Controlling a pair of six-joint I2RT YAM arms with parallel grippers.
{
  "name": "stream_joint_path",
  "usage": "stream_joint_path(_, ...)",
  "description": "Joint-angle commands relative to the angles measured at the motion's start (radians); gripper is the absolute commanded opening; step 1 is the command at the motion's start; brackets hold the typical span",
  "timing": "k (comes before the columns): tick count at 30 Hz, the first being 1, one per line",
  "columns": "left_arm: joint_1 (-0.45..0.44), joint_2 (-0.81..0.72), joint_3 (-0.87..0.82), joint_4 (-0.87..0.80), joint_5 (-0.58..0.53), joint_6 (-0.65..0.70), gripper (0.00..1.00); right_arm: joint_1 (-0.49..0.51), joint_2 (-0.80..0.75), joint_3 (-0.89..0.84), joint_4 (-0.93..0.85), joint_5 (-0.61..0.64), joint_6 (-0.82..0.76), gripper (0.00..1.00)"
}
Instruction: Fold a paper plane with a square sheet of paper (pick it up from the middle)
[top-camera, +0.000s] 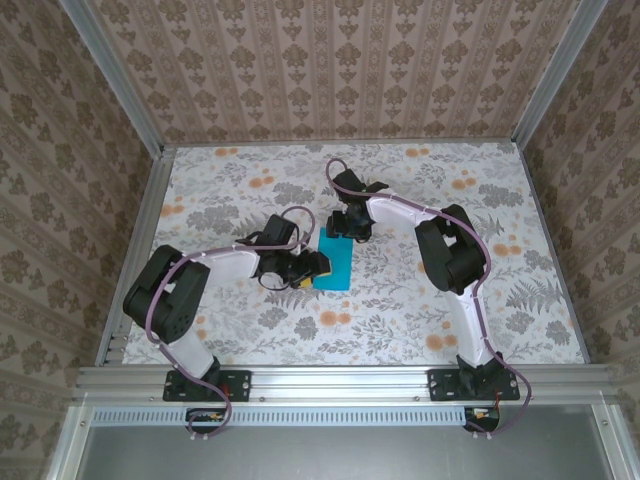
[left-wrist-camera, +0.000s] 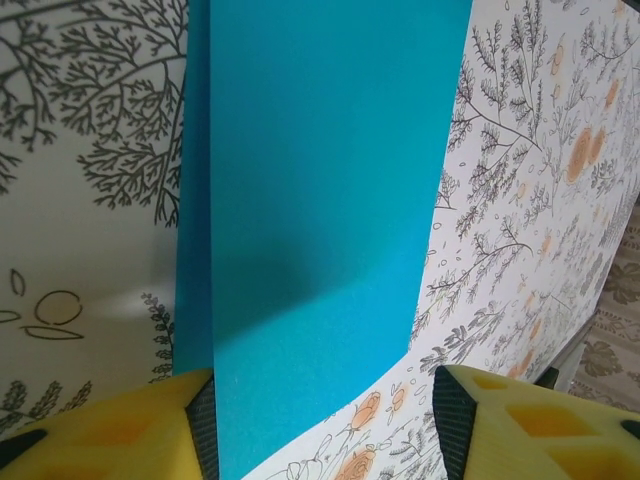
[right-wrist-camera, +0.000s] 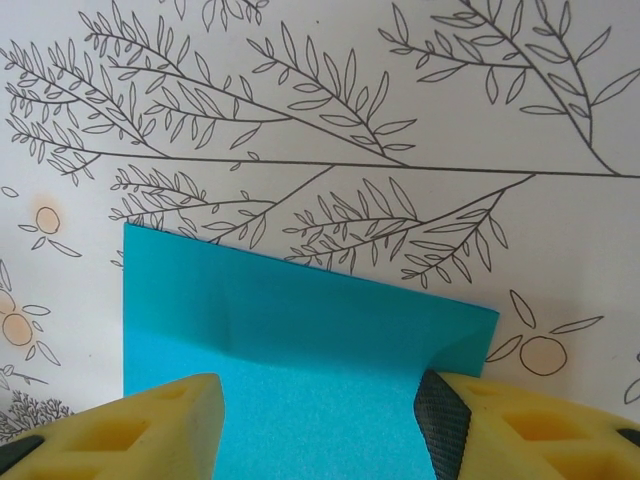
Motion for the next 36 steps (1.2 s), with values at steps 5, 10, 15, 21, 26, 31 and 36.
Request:
stream_joint_path(5, -0.005, 0.013, 0.037, 0.009, 0.020, 0.028, 0.55, -0.015, 0.059, -0.044, -0.012, 0.007, 0.012, 0.58)
stream_joint_path(10, -0.009, 0.008, 0.047, 0.047, 0.034, 0.023, 0.49, -0.016, 0.060, -0.047, -0.015, 0.005, 0.013, 0.58)
stream_joint_path(15, -0.019, 0.018, 0.093, 0.055, 0.039, 0.029, 0.48, -0.019, 0.068, -0.050, -0.024, 0.004, 0.020, 0.57)
stream_joint_path(21, -0.025, 0.054, 0.156, 0.041, 0.041, 0.037, 0.48, -0.026, 0.071, -0.061, -0.011, -0.014, 0.023, 0.53)
stream_joint_path(26, -0.028, 0.097, 0.203, 0.022, 0.032, 0.051, 0.49, -0.037, 0.059, -0.074, 0.001, -0.044, 0.022, 0.53)
stream_joint_path(31, -0.028, 0.138, 0.227, 0.024, 0.021, 0.045, 0.54, -0.054, 0.045, -0.091, 0.014, -0.097, 0.028, 0.53)
stream_joint_path(36, -0.028, 0.168, 0.244, 0.033, 0.019, 0.039, 0.55, -0.068, 0.043, -0.107, 0.026, -0.139, 0.037, 0.53)
